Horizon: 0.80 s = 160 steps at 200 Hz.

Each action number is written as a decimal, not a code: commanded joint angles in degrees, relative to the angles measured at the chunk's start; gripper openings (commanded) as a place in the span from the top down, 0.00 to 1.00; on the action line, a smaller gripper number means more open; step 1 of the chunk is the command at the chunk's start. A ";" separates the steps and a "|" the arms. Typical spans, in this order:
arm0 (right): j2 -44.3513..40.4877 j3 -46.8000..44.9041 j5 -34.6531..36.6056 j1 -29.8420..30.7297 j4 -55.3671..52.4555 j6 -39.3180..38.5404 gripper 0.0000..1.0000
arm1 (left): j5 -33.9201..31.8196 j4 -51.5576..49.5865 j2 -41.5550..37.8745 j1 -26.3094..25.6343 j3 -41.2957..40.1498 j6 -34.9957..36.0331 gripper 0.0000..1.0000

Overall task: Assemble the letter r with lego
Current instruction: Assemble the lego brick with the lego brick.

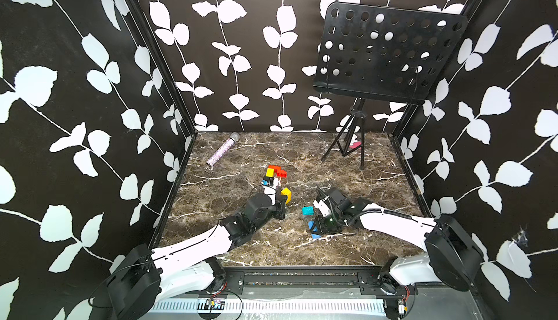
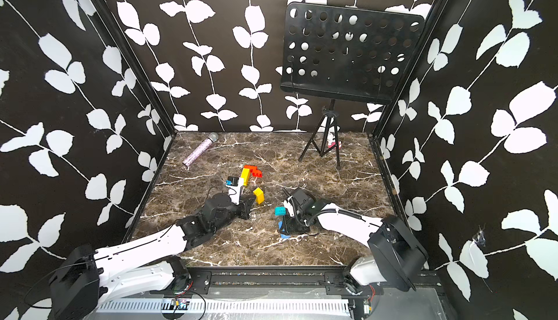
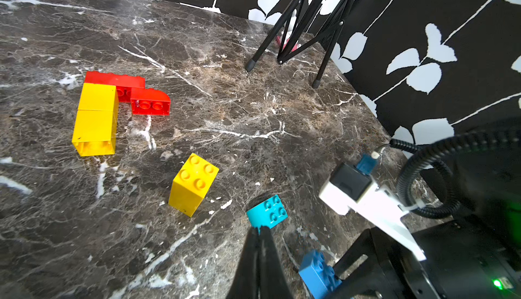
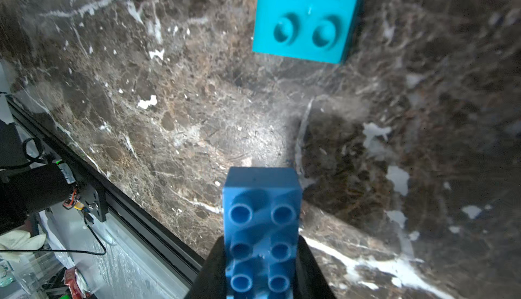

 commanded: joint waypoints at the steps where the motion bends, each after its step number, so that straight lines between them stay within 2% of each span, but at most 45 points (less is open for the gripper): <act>1: 3.42 0.37 -3.85 -2.67 0.86 -0.69 1.00 | -0.72 -1.40 -1.58 0.18 -0.73 0.67 0.97; 15: 5.75 0.65 -5.25 -3.61 3.26 -0.28 1.00 | -0.83 -1.87 -1.97 0.18 -0.73 0.58 0.97; 37: 7.27 2.68 -1.24 -4.75 0.92 -1.89 1.00 | -1.01 -2.46 -2.52 0.18 -1.06 0.37 0.97; 84: 9.44 6.37 1.94 -10.14 -0.47 -4.89 1.00 | -1.37 -1.92 -3.64 0.18 -2.58 -0.55 0.97; 117: 13.34 9.46 -1.97 -11.81 2.75 -6.06 1.00 | -1.55 -2.62 -4.04 0.18 -2.52 -0.30 0.97; 160: 13.82 10.23 -1.68 -12.06 1.87 -8.02 1.00 | -2.45 -2.84 -5.47 0.18 -3.67 -0.69 0.97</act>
